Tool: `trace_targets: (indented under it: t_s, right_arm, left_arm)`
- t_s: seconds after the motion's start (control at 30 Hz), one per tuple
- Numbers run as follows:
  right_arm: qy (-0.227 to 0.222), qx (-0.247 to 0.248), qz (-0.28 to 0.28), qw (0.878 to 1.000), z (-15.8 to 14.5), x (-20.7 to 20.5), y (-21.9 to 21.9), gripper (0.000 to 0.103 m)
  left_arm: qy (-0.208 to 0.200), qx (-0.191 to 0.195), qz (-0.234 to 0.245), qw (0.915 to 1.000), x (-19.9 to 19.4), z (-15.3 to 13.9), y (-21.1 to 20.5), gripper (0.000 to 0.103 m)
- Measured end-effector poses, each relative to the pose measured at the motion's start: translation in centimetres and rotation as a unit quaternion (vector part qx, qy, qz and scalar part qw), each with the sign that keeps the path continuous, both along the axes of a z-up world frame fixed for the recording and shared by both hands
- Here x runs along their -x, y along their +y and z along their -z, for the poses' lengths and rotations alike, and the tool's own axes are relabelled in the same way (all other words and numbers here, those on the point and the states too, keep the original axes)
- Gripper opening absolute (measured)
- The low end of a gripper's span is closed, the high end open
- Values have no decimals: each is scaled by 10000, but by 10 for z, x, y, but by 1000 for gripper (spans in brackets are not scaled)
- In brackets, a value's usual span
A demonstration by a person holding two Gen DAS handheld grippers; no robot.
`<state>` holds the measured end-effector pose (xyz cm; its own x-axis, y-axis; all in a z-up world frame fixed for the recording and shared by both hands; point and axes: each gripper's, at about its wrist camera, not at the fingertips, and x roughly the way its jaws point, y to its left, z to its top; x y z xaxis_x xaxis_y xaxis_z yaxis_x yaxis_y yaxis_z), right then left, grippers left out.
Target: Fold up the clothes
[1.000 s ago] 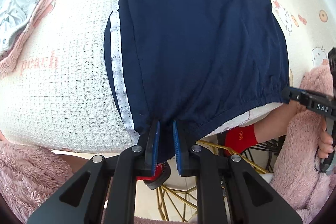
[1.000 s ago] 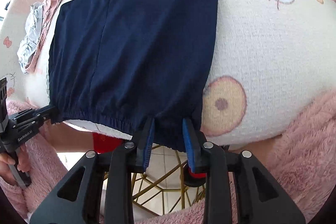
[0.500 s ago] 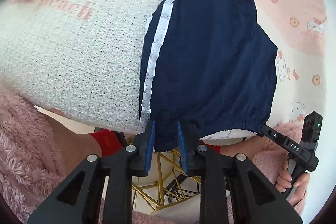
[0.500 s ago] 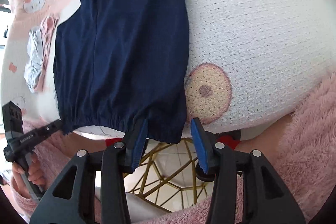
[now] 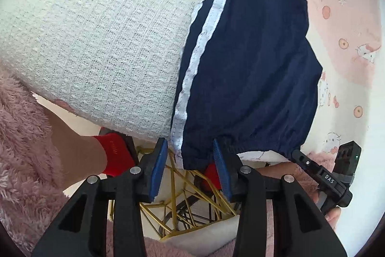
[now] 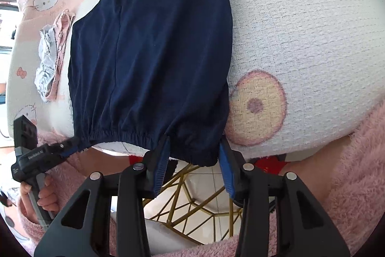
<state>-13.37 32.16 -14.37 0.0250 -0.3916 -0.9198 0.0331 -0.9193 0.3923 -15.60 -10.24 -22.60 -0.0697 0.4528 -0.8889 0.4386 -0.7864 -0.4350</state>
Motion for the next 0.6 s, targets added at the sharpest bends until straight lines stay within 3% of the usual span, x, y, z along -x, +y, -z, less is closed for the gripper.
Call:
trace_targets:
  t_s: [0.1,0.2,0.37,0.4,0.43,0.47,0.5,0.6]
  right_arm:
    - [25,257,-13,9997,-6,-1,-3,31]
    - [40,-23,-29,10000,0,1,-16,31]
    - [37,-46,-38,10000,-12,-2,-23,35]
    - [80,-81,-162,9998,-15,-2,-28,34]
    - [144,-18,-211,9997,-21,-3,-29,32]
    - [217,91,-225,9995,-28,-4,-30,19]
    - [290,199,-238,9991,-35,-5,-30,15]
    - [509,525,-278,9969,-56,-9,-32,15]
  left_arm:
    - [270,-263,-38,9993,-1,-9,-4,40]
    - [375,-105,-67,9992,0,-13,-5,33]
    - [345,22,17,9994,4,-4,2,32]
    - [353,191,40,9992,4,-4,3,18]
    - [443,214,68,9988,5,-4,10,12]
    - [545,213,97,9982,7,-5,18,11]
    - [647,212,127,9976,8,-6,25,9]
    - [1263,-55,144,9919,6,-39,25,9]
